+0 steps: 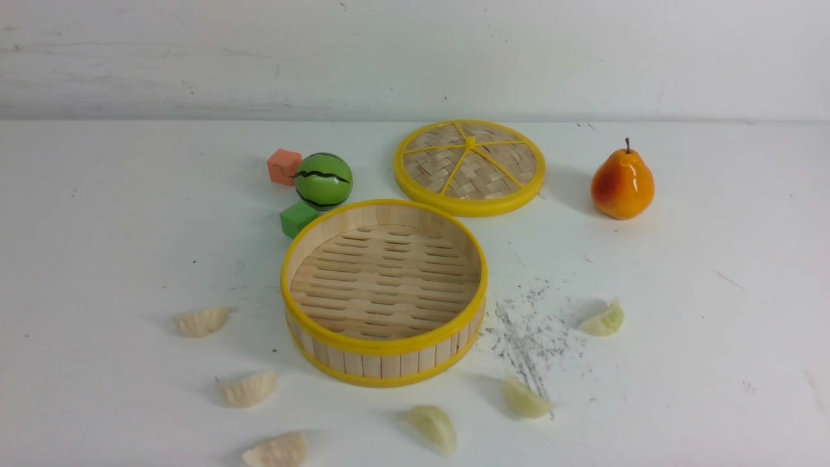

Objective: Put the dumplings into the steamer on the white table.
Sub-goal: 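Reach for and grasp a dumpling on the table with the left gripper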

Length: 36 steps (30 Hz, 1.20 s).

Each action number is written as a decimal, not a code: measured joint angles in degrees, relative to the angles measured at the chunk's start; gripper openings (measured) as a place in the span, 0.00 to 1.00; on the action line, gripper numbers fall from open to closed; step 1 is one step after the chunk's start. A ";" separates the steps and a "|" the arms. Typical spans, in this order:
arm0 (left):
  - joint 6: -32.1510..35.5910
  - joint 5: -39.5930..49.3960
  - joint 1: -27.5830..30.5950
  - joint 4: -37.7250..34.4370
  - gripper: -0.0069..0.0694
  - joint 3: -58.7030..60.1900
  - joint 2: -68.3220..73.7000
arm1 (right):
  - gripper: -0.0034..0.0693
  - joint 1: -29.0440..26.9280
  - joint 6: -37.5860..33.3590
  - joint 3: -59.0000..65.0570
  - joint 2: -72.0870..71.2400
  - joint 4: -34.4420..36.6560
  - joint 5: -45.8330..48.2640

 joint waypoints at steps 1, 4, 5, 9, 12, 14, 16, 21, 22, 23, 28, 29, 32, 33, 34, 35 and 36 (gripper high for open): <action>0.00 0.00 0.00 0.00 0.40 0.00 0.00 | 0.38 0.00 0.00 0.00 0.00 -0.13 0.00; 0.00 -0.01 0.00 0.00 0.40 0.00 0.00 | 0.38 0.00 0.00 0.00 0.00 -0.45 0.00; 0.00 -0.01 0.00 0.00 0.40 0.00 0.00 | 0.38 0.00 0.00 0.00 0.00 -0.48 0.00; 0.00 -0.01 0.00 0.00 0.40 0.00 0.00 | 0.38 0.00 0.00 0.00 0.00 -0.85 -0.50; 0.00 -0.01 0.00 0.00 0.40 0.00 0.00 | 0.38 0.00 0.00 0.05 0.00 -0.85 -1.13; 0.00 -0.01 0.00 0.00 0.40 0.00 0.00 | 0.38 0.00 0.00 0.05 0.00 -0.85 -1.19; 0.00 -0.01 0.00 0.00 0.40 0.00 0.00 | 0.38 0.00 0.00 0.05 0.00 -0.85 -1.19; 0.00 -0.01 0.00 0.00 0.40 0.00 0.00 | 0.38 0.00 0.00 0.05 0.00 -0.85 -1.19; 0.00 -0.01 0.00 0.00 0.40 0.00 0.00 | 0.38 0.00 0.00 0.05 0.00 -0.85 -1.19; 0.00 -0.01 0.00 0.00 0.40 0.00 0.00 | 0.38 0.00 0.00 0.05 0.00 -0.85 -1.19; 0.00 -0.01 0.00 0.00 0.40 0.00 0.00 | 0.38 0.00 0.00 0.05 0.00 -0.85 -1.19; 0.00 -0.01 0.00 0.00 0.40 0.00 0.00 | 0.38 0.00 0.00 0.05 0.00 -0.85 -1.19; 0.00 -0.01 0.00 0.00 0.40 0.00 0.00 | 0.38 0.00 0.00 0.05 0.00 -0.85 -1.19; 0.00 -0.01 0.00 0.00 0.40 0.00 0.00 | 0.38 0.00 0.00 0.05 0.00 -0.85 -1.19; 0.00 -0.01 0.00 0.00 0.40 0.00 0.00 | 0.38 0.00 0.00 0.05 0.00 -0.85 -1.19; 0.00 -0.01 0.00 0.00 0.40 0.00 0.00 | 0.38 0.00 0.00 0.05 0.00 -0.85 -1.19; 0.00 -0.01 0.00 0.00 0.40 0.00 0.00 | 0.38 0.00 0.00 0.05 0.00 -0.85 -1.19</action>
